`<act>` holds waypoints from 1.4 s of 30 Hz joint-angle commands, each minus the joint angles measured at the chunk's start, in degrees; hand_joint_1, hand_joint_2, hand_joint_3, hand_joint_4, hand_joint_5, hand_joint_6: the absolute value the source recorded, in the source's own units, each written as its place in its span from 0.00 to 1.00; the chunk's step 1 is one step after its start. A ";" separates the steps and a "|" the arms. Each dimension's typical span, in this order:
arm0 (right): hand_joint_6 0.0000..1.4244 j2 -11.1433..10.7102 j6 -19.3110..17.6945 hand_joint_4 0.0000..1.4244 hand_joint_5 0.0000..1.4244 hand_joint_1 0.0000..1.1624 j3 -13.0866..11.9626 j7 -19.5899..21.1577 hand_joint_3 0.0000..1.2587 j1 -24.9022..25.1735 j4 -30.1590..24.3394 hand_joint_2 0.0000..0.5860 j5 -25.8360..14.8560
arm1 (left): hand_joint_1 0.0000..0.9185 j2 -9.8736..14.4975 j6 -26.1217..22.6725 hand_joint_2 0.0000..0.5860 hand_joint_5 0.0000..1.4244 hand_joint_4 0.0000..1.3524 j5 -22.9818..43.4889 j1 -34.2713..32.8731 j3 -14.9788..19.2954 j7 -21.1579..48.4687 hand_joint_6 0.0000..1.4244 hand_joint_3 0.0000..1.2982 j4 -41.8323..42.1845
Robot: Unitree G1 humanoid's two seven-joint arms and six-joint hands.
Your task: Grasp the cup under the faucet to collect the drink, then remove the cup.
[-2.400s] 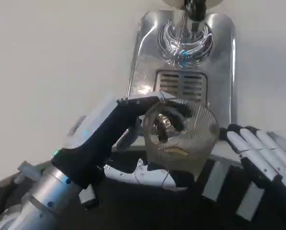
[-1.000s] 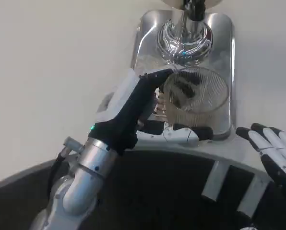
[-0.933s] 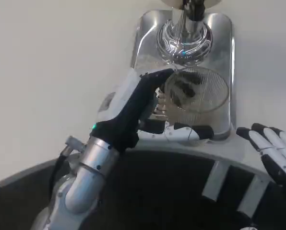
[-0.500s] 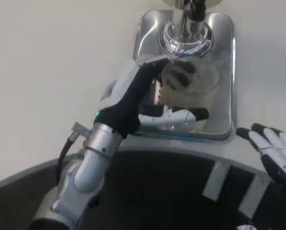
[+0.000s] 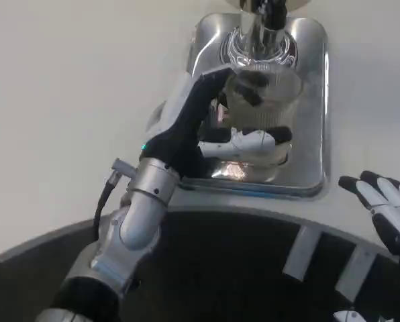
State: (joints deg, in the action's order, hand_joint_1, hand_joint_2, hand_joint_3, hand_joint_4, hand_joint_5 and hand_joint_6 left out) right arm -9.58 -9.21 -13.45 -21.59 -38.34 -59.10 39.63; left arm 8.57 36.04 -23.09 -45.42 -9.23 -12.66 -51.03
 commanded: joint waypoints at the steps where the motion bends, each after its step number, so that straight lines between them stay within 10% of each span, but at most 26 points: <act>1: 0.00 0.31 0.59 0.00 0.00 0.57 -0.28 -0.34 0.06 0.08 -0.90 0.58 0.26 | 0.83 0.05 1.56 0.20 0.92 0.91 -0.74 -1.99 -0.60 -2.79 1.00 0.81 -2.60; 16: 0.00 1.64 1.92 0.00 0.00 0.55 2.48 0.47 0.05 0.49 -0.89 0.56 2.41 | 0.80 0.76 -0.24 0.22 0.84 0.75 -4.76 -3.52 -3.66 -9.73 0.98 0.66 -6.41; 23: 0.00 1.41 1.30 0.00 0.00 0.54 3.62 0.92 0.05 0.18 0.02 0.56 2.53 | 0.56 2.66 -0.18 0.17 0.44 0.22 -7.27 -3.52 -6.24 -10.13 0.53 0.16 -5.23; 42: 0.00 -0.46 2.35 0.00 0.00 0.55 4.61 0.65 0.05 4.59 2.92 0.55 1.72 | 0.50 6.03 -2.57 0.15 0.14 0.00 -5.89 1.43 -3.96 -9.30 0.12 0.00 2.44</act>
State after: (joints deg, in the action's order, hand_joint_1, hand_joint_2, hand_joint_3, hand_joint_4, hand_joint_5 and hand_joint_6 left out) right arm -9.65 -7.11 -9.30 -21.28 -33.92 -56.65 41.35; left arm 13.51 34.11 -29.55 -46.19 -13.82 -22.55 -51.11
